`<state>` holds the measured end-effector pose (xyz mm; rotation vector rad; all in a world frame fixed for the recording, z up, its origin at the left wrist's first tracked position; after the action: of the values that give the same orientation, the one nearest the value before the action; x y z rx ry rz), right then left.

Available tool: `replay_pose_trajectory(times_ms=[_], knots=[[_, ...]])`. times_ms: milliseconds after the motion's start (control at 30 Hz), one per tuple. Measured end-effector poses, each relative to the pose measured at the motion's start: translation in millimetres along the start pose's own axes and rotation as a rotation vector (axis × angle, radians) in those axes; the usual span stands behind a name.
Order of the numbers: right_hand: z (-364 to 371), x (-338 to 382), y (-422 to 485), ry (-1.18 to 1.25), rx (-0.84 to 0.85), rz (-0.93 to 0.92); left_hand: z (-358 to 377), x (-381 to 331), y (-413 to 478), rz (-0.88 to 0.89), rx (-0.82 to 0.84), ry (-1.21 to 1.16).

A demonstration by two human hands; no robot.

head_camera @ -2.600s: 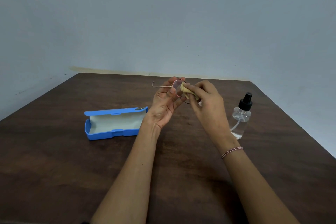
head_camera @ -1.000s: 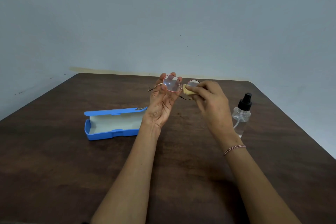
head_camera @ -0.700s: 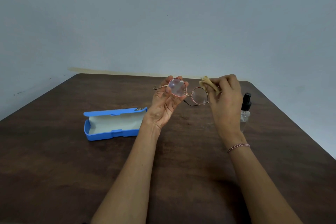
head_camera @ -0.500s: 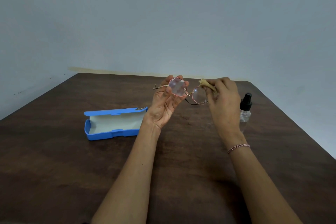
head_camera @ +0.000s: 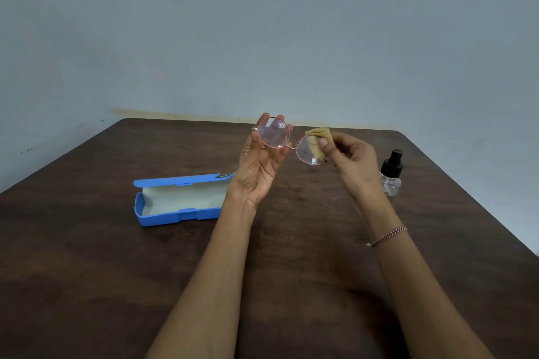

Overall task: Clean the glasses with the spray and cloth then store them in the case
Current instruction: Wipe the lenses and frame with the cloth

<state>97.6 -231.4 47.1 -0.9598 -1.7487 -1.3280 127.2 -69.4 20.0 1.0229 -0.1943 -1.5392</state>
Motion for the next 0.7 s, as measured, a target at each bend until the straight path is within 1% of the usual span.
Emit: replay_pose_trajectory(times_ms=[133,200,300,367,467,700], knots=[[-3,-2,0,0.142,-0.092,-0.019,-3,12,-2,-0.14,-0.088,0.237],[-5,-4,0,0.18,-0.153,-0.029,0,20,-3,-0.209,-0.091,0.296],[-6,-7,-1,0.233,-0.232,-0.033,3,28,-4,-0.259,-0.072,0.349],[-4,-8,-2,0.257,-0.259,-0.039,7,34,-5,-0.31,-0.047,0.377],[0,-9,-2,0.251,-0.25,-0.047,15,44,-6,-0.393,-0.007,0.395],[8,-9,-3,0.211,-0.186,-0.046,8,40,-7,-0.34,-0.064,0.296]])
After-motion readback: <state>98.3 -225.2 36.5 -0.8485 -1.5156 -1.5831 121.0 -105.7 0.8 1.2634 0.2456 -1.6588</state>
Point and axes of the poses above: each hand's wrist, its own y-axis towards the middle knuckle, its own z-axis out of the palm, x = y × z, the point moved 5 cm from there along y, towards the middle knuckle, and after that the axes turned 15 degrees about x, right-handed, at the moved point
